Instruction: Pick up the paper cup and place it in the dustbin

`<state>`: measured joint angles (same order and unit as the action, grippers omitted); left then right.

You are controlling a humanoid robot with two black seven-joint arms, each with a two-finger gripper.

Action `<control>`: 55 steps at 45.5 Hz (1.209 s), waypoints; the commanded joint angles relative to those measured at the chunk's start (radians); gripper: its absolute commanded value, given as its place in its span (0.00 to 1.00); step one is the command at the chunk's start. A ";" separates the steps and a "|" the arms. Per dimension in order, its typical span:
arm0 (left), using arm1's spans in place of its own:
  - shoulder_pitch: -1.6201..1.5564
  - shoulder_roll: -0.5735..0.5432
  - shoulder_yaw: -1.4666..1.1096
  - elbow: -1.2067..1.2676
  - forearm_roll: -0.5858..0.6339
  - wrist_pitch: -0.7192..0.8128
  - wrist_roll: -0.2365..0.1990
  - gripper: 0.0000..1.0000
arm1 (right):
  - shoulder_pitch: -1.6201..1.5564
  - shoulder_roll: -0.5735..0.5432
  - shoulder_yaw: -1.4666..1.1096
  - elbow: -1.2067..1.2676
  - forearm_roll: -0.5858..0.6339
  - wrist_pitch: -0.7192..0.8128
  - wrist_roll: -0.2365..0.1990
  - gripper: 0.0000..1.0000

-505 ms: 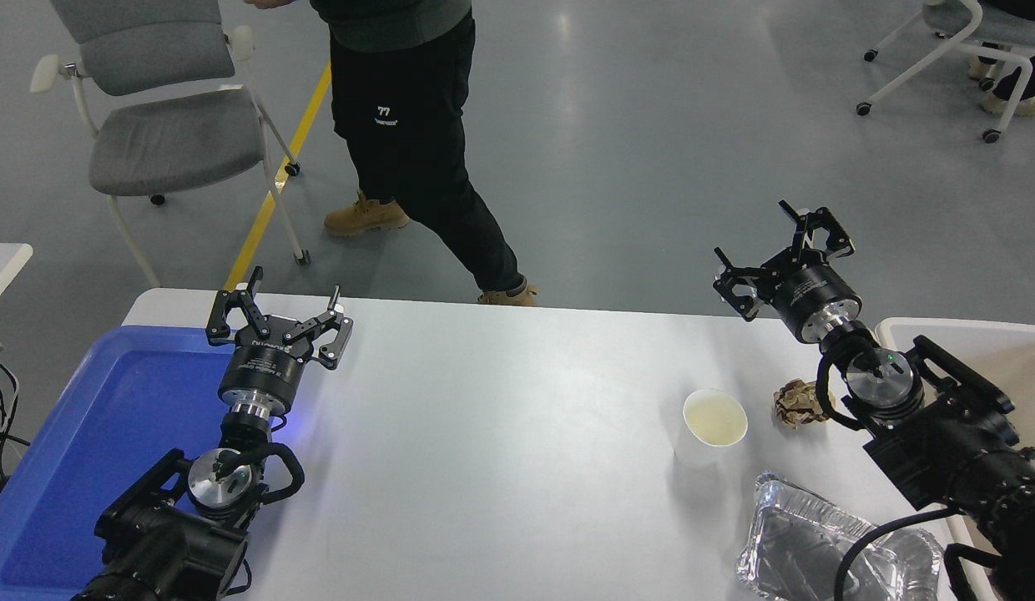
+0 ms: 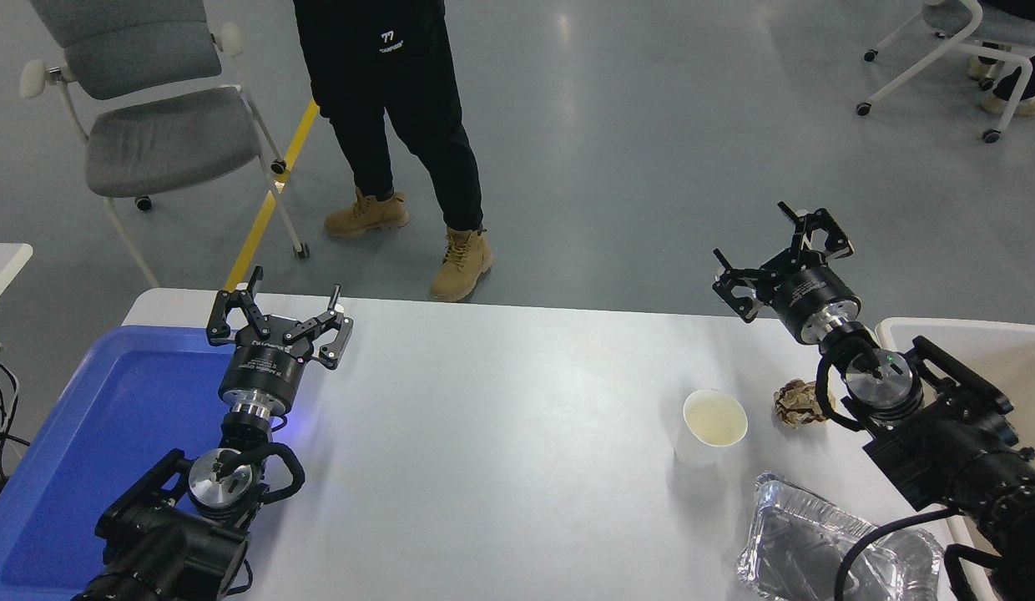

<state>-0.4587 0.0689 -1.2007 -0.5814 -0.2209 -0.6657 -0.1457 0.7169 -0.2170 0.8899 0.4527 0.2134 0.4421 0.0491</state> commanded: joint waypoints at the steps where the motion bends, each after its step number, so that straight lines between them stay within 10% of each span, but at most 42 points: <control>1: 0.000 0.000 0.001 0.000 0.000 0.000 0.000 0.99 | 0.013 -0.004 -0.011 0.014 -0.012 0.000 0.000 1.00; 34: 0.000 0.002 0.001 0.000 0.000 0.000 0.000 0.99 | 0.236 -0.588 -0.434 0.382 -0.272 0.030 -0.009 1.00; 55: 0.000 0.002 0.007 0.000 0.000 0.000 0.000 0.99 | 0.829 -0.840 -1.164 0.803 -0.515 0.044 -0.002 1.00</control>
<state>-0.4586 0.0706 -1.1964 -0.5813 -0.2208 -0.6658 -0.1457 1.2186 -0.9484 0.0896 1.0487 -0.1557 0.4833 0.0441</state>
